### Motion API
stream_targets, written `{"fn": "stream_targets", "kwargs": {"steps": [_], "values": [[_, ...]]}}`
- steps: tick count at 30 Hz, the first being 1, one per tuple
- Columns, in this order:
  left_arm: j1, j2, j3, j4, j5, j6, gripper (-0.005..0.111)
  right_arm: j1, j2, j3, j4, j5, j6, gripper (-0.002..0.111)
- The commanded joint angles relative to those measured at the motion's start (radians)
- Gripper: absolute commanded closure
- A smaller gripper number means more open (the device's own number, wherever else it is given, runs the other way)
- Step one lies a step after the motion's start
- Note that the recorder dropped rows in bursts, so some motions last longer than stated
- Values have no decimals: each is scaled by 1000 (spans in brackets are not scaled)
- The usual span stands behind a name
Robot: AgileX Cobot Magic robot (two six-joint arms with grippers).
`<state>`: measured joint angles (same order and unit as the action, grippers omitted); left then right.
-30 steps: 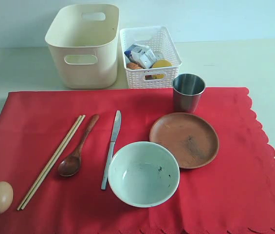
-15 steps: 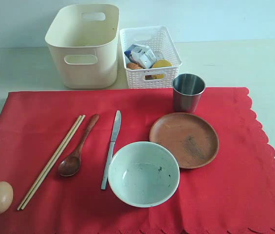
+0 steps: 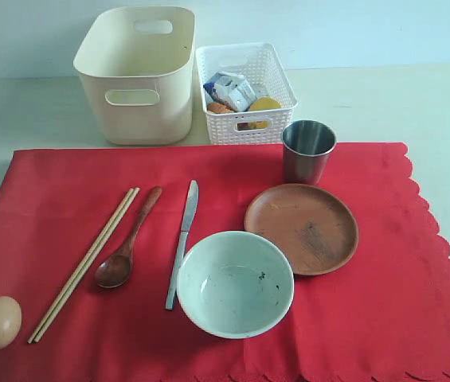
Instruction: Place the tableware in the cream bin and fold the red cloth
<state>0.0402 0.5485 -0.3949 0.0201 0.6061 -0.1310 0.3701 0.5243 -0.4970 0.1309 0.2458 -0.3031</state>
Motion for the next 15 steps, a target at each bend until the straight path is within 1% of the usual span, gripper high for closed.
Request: {"fn": "stream_targets", "kwargs": {"steps": [1,5,7,9,11,13,14,15], "values": [[-4,78,1,-57,19,63,107,-4,-82,4,-7,14,-3,108],[-5,170,1,-174,21,212,107,-4,-141,6,-11,74,-3,108],[-13,219,1,-228,21,247,102,-4,-172,22,-11,88,17,108],[-22,269,1,-276,33,279,91,-4,-199,44,-11,102,19,108],[-29,328,1,-321,46,330,76,-4,-222,63,-22,100,19,108],[-37,384,1,-368,54,377,57,-4,-240,64,-22,96,19,108],[-45,433,-1,-410,63,421,44,-4,-245,64,-22,99,19,108],[-49,460,-1,-434,75,449,41,-4,-245,67,-27,99,19,108]]}}
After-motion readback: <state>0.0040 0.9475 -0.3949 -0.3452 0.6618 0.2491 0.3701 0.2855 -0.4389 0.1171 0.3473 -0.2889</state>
